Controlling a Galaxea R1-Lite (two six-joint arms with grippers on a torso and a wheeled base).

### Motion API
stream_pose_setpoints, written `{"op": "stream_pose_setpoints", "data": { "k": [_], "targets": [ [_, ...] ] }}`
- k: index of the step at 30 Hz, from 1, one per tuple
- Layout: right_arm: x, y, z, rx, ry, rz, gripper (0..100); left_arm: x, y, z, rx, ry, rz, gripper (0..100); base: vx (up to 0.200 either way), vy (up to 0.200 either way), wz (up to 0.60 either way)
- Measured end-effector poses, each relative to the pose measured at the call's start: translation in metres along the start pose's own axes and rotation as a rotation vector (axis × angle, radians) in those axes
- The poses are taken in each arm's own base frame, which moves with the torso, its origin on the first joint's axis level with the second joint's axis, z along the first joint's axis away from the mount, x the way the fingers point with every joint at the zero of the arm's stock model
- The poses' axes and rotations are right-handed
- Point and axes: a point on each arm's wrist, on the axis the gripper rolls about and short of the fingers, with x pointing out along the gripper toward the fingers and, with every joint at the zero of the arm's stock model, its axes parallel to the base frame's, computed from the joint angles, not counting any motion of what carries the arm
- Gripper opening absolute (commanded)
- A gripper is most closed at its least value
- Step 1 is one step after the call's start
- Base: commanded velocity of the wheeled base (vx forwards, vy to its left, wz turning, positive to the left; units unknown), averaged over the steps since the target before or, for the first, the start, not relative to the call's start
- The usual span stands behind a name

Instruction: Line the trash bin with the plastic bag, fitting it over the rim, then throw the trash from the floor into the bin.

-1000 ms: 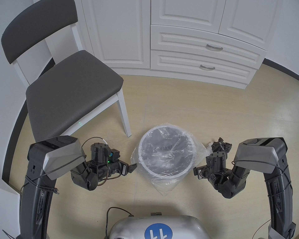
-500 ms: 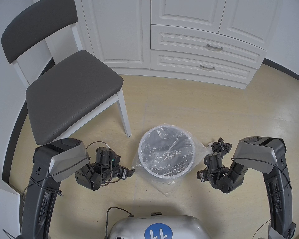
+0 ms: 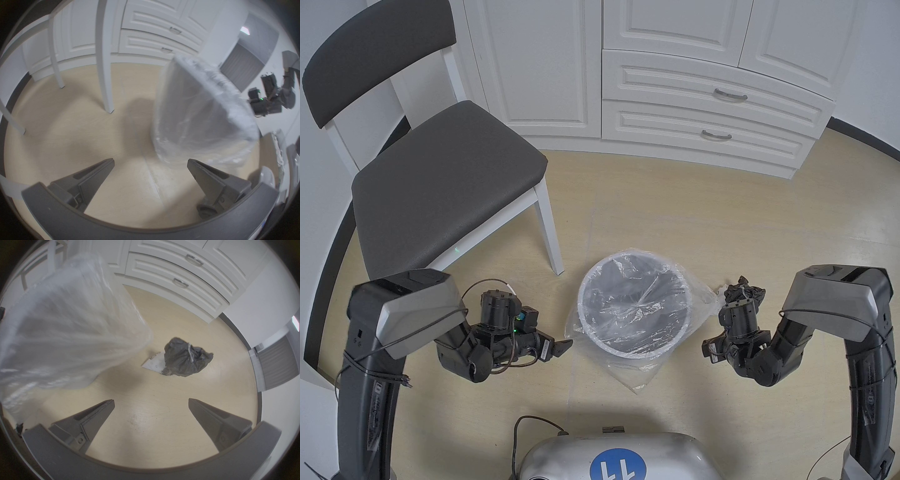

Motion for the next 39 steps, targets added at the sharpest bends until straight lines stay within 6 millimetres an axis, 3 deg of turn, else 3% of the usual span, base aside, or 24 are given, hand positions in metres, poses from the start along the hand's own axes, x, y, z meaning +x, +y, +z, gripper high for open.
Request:
{"op": "stream_pose_setpoints", "data": {
  "k": [7,11,16,22,29,34,39],
  "targets": [
    [-0.055,-0.016,0.012,-0.059,-0.052,0.077,100,-0.064,0.002,0.011,0.125,-0.019,-0.118,100,0.0,0.0,0.0],
    [-0.082,-0.026,0.023,-0.081,-0.169,0.093,100,-0.098,0.0,0.021,0.163,-0.046,-0.134,100,0.0,0.0,0.0],
    [-0.1,-0.034,0.03,-0.092,-0.266,0.089,100,-0.11,-0.012,0.036,0.195,-0.075,-0.159,100,0.0,0.0,0.0],
    [-0.11,-0.042,0.031,-0.122,-0.311,0.097,100,-0.098,-0.024,0.08,0.245,-0.137,-0.211,100,0.0,0.0,0.0],
    [-0.117,-0.056,0.033,-0.158,-0.355,0.125,100,-0.068,-0.046,0.141,0.325,-0.264,-0.318,100,0.0,0.0,0.0],
    [-0.119,-0.068,0.034,-0.172,-0.378,0.138,100,-0.029,-0.066,0.148,0.355,-0.282,-0.405,100,0.0,0.0,0.0],
    [-0.121,-0.079,0.035,-0.178,-0.396,0.14,100,0.007,-0.095,0.135,0.375,-0.265,-0.488,100,0.0,0.0,0.0]
  ]
}}
